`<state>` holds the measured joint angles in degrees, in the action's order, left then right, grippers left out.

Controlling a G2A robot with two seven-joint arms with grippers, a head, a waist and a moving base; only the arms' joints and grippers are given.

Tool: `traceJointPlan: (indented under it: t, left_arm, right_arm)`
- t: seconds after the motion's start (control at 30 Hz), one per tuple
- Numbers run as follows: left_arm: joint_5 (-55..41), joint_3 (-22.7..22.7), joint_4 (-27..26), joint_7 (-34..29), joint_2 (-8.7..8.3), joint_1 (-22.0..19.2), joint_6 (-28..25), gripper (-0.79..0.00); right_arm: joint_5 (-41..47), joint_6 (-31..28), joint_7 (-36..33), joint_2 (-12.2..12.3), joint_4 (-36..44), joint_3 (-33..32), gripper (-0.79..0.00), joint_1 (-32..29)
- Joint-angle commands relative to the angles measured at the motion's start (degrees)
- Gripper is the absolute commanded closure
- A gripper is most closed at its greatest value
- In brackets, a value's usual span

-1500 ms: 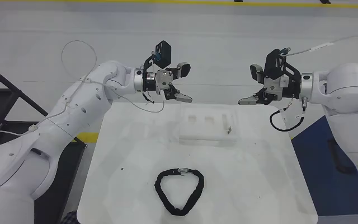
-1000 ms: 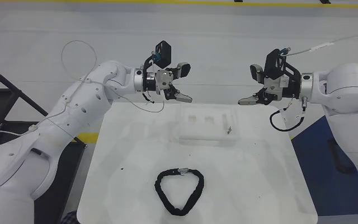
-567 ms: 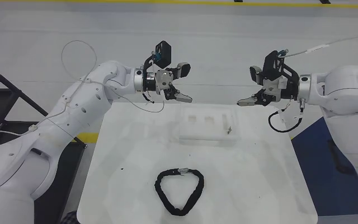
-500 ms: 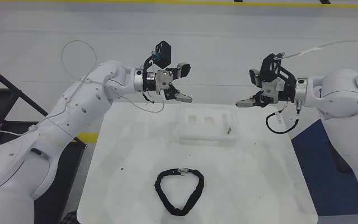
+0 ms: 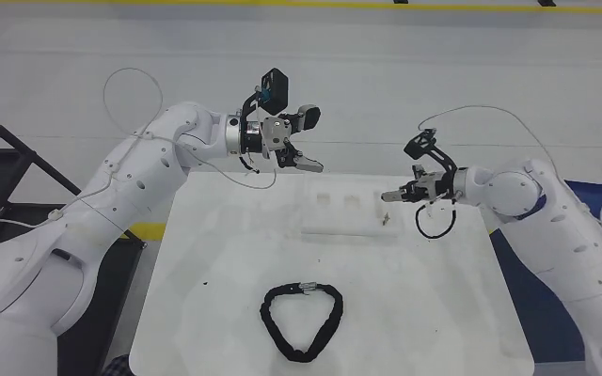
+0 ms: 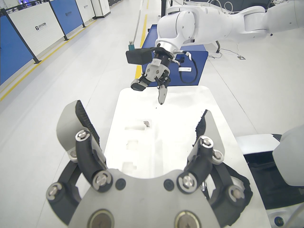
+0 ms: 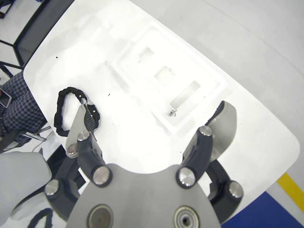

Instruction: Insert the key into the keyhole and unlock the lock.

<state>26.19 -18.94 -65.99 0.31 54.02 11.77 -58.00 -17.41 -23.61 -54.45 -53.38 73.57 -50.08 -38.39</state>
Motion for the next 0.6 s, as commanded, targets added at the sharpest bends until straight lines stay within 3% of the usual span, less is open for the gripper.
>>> traceJointPlan:
  t: [0.0, 0.37, 0.57]
  left_arm:
    - [0.0, 0.0, 0.0, 0.0, 0.0, 0.0, 0.0, -0.785]
    - [0.0, 0.0, 0.0, 0.0, 0.0, 0.0, 0.0, -0.785]
    - [0.0, 0.0, 0.0, 0.0, 0.0, 0.0, 0.0, -0.785]
  right_arm:
    - [0.2, 2.5, 0.6, -0.9, -3.0, 1.9, -0.785, 0.8]
    - [8.4, 11.7, -2.8, -6.5, -17.4, 9.2, -0.785, 5.6]
    - [8.6, 11.7, -3.0, -6.6, -17.7, 9.4, -0.785, 5.7]
